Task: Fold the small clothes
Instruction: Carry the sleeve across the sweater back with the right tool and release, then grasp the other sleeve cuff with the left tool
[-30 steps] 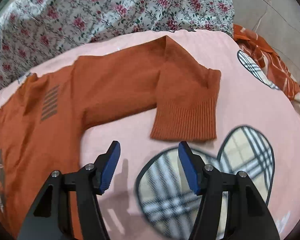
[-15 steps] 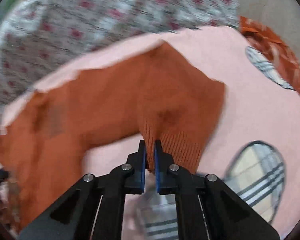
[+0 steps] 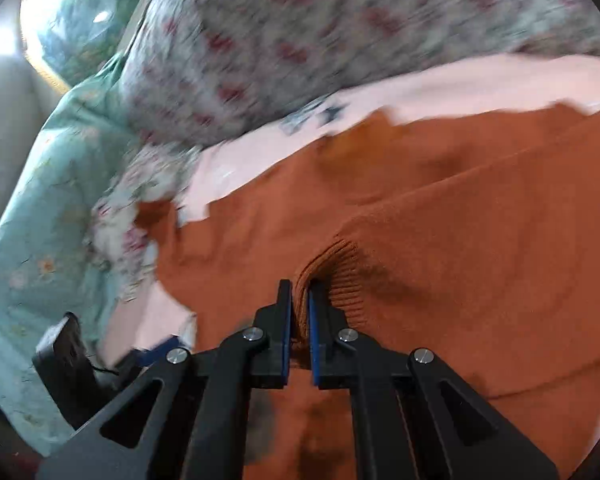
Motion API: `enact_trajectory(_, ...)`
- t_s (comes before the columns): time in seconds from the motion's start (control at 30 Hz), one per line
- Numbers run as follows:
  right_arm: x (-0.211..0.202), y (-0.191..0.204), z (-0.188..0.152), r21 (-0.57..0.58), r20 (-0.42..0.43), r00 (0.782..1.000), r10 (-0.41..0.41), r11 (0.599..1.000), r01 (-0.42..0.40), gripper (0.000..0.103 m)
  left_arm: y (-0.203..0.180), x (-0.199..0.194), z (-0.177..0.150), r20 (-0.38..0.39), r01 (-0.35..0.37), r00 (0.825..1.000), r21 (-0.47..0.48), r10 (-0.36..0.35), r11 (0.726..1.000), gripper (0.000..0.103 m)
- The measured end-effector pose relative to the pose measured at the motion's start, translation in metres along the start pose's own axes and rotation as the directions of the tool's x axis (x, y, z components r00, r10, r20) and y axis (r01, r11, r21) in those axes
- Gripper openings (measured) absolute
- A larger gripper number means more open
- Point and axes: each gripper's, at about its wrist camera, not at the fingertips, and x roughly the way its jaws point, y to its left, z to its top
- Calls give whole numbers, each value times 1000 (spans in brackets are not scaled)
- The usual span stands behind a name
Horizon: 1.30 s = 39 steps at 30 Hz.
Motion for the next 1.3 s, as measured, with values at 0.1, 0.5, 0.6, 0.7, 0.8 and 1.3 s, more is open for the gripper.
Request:
enact_trajectory(0.1,42,17,4,8,-50,997,58,998,-58,8,15,4,0,-11,11,1000,-20,-11,1000,99)
enact_trajectory(0.5,61,1,9,65,-39,997,63,996,-61,34,38,77,39,-76,21,997,-62,-26,998,99)
enact_trajectory(0.6,21,-11,-3,80,29,999,32,996,-34,34,34,99,52,-95,49,994,-60,-54,997,96)
enact_trajectory(0.7,-19,-24,-21,102,90,996,-22,995,12,34,26,111,61,-78,71,994,-42,-74,997,71)
enact_trajectory(0.8,-51,-41,-39,152,135,988,-73,987,52,35,22,115,66,-73,80,994,-31,-82,996,18)
enact_trajectory(1.3,-130,-129,-42,282,186,907,-377,905,318,35,67,64,59,-4,72,997,-100,-73,992,6)
